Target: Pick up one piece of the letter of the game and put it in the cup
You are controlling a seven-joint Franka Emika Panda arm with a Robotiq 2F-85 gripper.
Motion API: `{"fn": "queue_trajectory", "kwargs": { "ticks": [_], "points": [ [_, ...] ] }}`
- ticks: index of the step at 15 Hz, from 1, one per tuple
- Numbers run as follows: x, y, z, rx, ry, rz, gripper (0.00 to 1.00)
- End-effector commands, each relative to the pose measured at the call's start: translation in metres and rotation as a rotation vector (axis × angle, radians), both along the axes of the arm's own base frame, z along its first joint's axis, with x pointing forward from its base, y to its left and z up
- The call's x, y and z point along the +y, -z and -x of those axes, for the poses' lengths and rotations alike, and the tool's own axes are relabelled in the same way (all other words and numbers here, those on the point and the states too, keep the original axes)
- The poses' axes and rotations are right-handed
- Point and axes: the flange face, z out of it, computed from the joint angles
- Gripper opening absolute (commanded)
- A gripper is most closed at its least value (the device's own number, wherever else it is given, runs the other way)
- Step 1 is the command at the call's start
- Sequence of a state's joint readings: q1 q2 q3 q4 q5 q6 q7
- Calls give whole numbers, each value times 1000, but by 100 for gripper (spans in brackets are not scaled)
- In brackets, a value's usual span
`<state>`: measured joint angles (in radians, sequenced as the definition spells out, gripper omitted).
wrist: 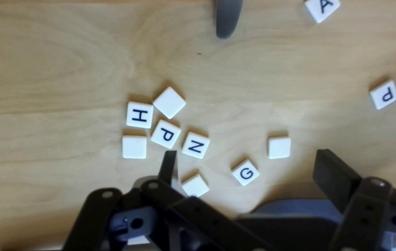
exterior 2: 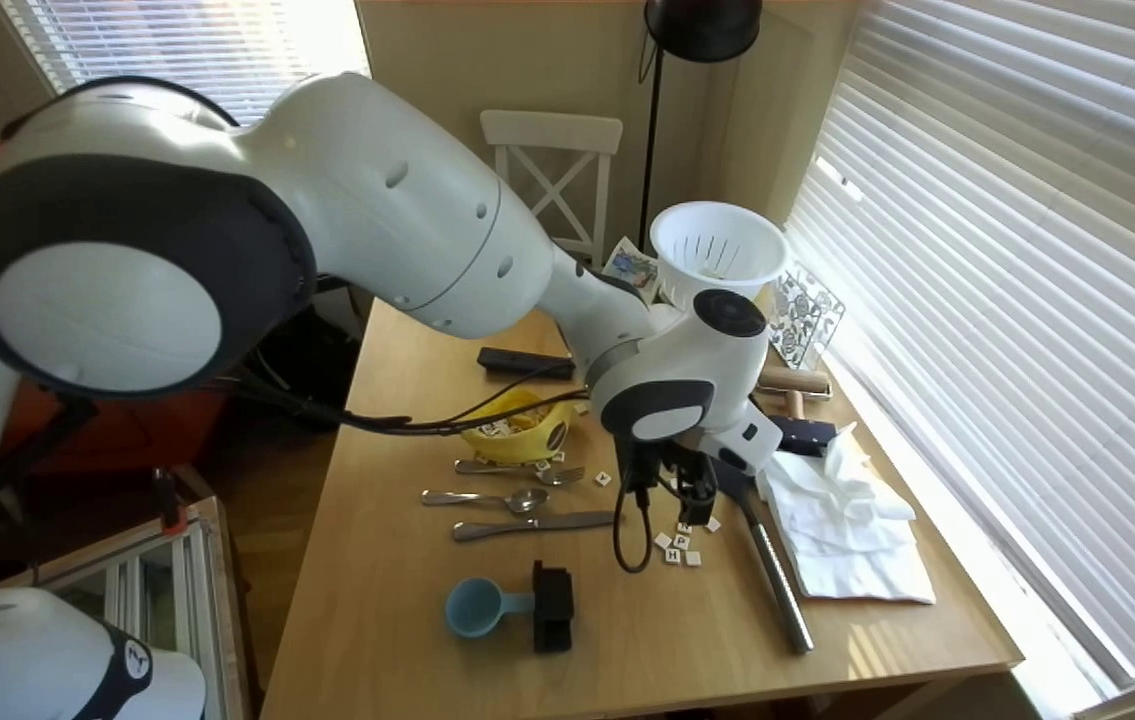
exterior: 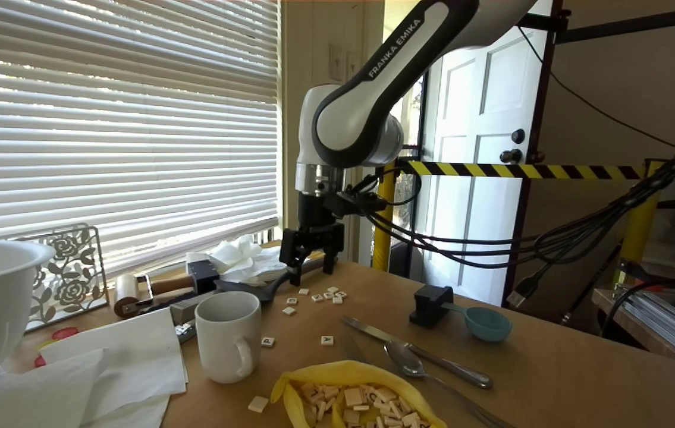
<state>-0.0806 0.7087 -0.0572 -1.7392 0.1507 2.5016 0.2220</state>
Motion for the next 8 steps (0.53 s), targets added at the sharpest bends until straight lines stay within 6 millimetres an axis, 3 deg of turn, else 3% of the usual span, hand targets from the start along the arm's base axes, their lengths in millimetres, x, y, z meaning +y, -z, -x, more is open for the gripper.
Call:
{"fn": "queue_trajectory", "kwargs": {
  "ticks": [1, 8],
  "points": [
    [-11, 11, -15, -14, 133, -26, 100],
    [-31, 41, -14, 27, 234, -37, 100]
  ]
}}
